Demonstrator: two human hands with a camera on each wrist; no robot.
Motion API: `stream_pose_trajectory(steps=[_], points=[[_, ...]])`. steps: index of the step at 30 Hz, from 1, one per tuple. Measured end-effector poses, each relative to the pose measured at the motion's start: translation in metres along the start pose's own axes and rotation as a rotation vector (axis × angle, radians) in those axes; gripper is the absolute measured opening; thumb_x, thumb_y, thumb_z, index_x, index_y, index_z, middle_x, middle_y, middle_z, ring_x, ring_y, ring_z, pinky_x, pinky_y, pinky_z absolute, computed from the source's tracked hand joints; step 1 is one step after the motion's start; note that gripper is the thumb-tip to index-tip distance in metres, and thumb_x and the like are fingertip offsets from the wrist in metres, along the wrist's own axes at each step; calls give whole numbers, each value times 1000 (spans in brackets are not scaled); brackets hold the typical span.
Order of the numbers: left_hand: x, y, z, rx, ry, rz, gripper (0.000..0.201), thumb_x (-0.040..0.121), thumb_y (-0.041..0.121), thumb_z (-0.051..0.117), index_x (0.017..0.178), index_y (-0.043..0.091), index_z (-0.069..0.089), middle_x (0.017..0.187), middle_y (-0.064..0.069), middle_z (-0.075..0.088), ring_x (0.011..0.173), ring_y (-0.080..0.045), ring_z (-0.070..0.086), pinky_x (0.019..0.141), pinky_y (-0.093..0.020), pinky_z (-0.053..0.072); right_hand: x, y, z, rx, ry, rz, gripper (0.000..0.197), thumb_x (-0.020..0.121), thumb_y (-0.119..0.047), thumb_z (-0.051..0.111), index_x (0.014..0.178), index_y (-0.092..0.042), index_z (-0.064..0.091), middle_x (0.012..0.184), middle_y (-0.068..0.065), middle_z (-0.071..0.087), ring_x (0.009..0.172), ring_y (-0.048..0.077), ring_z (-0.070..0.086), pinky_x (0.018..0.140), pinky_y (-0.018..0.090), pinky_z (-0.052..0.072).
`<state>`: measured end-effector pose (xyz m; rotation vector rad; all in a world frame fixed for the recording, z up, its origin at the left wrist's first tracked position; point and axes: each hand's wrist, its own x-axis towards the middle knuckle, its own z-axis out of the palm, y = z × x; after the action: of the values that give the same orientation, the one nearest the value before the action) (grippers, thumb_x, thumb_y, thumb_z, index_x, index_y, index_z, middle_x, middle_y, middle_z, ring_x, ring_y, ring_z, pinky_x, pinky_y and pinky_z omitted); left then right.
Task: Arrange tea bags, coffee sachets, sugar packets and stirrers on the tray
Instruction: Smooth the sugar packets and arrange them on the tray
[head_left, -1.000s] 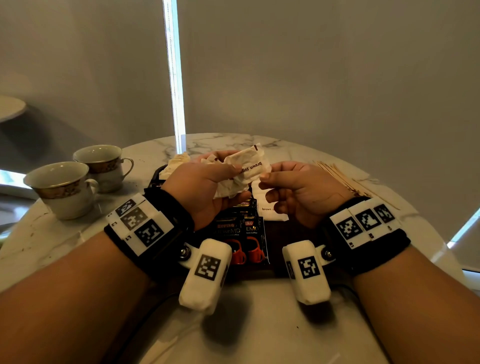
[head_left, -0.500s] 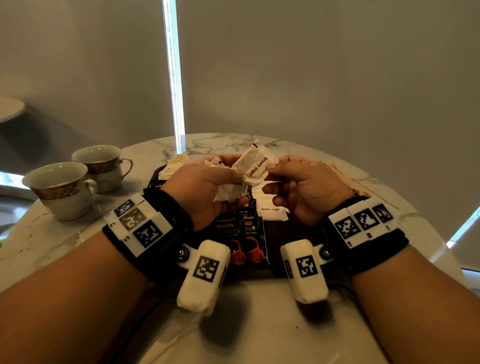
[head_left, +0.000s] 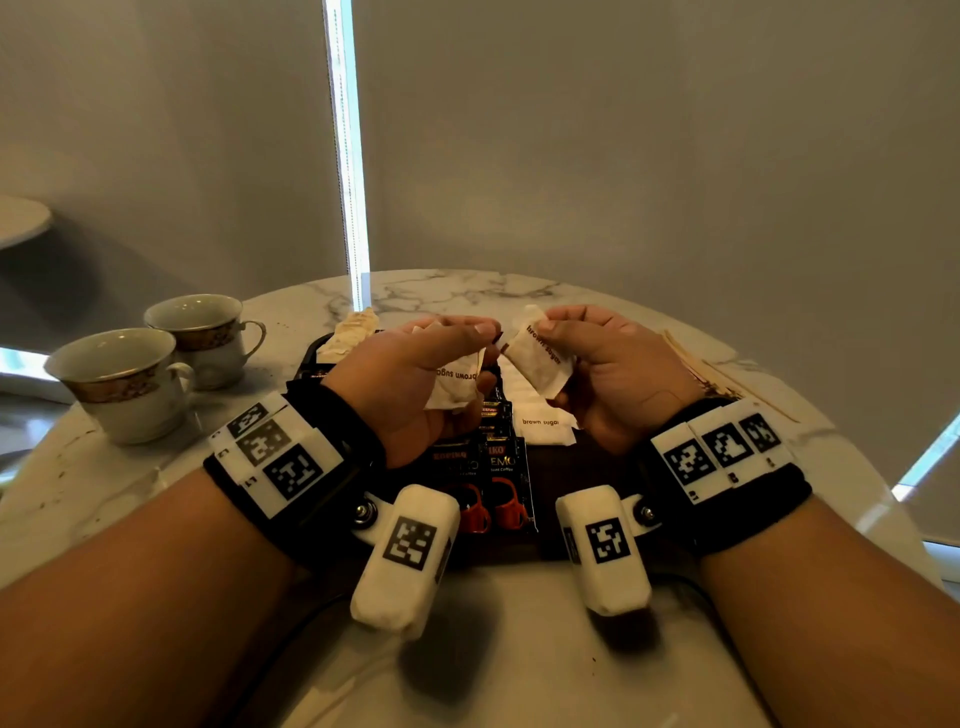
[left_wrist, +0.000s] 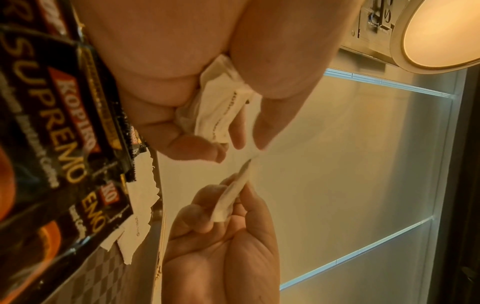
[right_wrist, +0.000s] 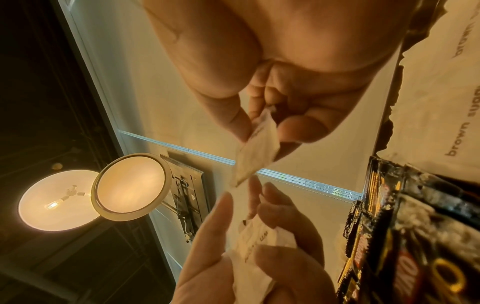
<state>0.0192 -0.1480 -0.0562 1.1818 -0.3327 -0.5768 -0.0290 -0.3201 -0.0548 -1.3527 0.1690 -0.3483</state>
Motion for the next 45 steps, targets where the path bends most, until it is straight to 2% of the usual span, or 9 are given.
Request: stream_pose_trajectory(steps=[3, 7, 13, 19, 24, 30, 37, 41, 45], points=[[0, -1, -1, 70, -39, 6, 49, 70, 29, 77, 114, 11, 66, 95, -7, 68, 69, -15, 62, 55, -26, 50, -4, 0, 2, 22, -61, -4, 5, 86, -4, 68, 89, -8, 67, 74, 8, 73, 67, 24, 65, 61, 33, 42], [-1, -3, 0, 103, -38, 13, 40, 68, 24, 79, 105, 14, 68, 97, -11, 70, 76, -21, 65, 56, -29, 52, -8, -1, 5, 101, -163, 13, 22, 70, -4, 71, 92, 0, 67, 80, 15, 74, 71, 25, 73, 61, 35, 60], [1, -2, 1, 40, 19, 33, 11, 90, 4, 65, 93, 15, 63, 92, -12, 70, 75, -23, 65, 52, -27, 54, -9, -1, 2, -50, -129, 6, 19, 83, -11, 70, 100, -3, 67, 80, 10, 72, 61, 18, 63, 49, 28, 39], [1, -1, 2, 37, 34, 63, 12, 82, 19, 72, 89, 15, 63, 83, -6, 70, 67, -18, 67, 52, -27, 54, -6, 2, -1, -78, -96, 9, 25, 85, -13, 72, 105, 0, 64, 75, 9, 69, 58, 18, 59, 47, 27, 39], [3, 0, 1, 50, 58, 73, 13, 86, 19, 71, 79, 15, 61, 76, -4, 70, 60, -16, 67, 51, -27, 54, -7, 1, 1, -58, -109, 0, 32, 69, -23, 77, 95, -5, 70, 77, 11, 70, 63, 24, 59, 48, 27, 38], [3, -1, 0, 62, 66, 87, 15, 86, 17, 71, 77, 14, 59, 73, -4, 70, 58, -16, 67, 49, -26, 52, -6, 1, 2, -56, -83, -25, 3, 84, -5, 69, 83, -7, 70, 73, 10, 71, 59, 23, 59, 51, 30, 39], [2, 2, 1, 14, 69, 80, 18, 83, 20, 71, 93, 11, 60, 83, -9, 67, 62, -18, 65, 50, -27, 50, -1, -8, -6, -4, -42, -8, 8, 90, -2, 62, 84, -7, 62, 70, 9, 69, 59, 24, 65, 42, 24, 42], [2, 3, -1, -15, 95, 82, 20, 93, 17, 66, 109, 8, 58, 87, -8, 65, 64, -18, 64, 50, -26, 49, 14, -18, -33, 33, 110, 16, 16, 95, 0, 55, 92, -15, 61, 85, 9, 69, 73, 27, 67, 41, 22, 41], [3, 4, -2, -20, 102, 74, 22, 93, 17, 66, 111, 8, 58, 87, -6, 66, 65, -18, 64, 49, -26, 49, 27, -14, -61, -7, 238, 155, 19, 97, 2, 49, 99, -15, 58, 88, 11, 67, 65, 23, 66, 35, 22, 39]])
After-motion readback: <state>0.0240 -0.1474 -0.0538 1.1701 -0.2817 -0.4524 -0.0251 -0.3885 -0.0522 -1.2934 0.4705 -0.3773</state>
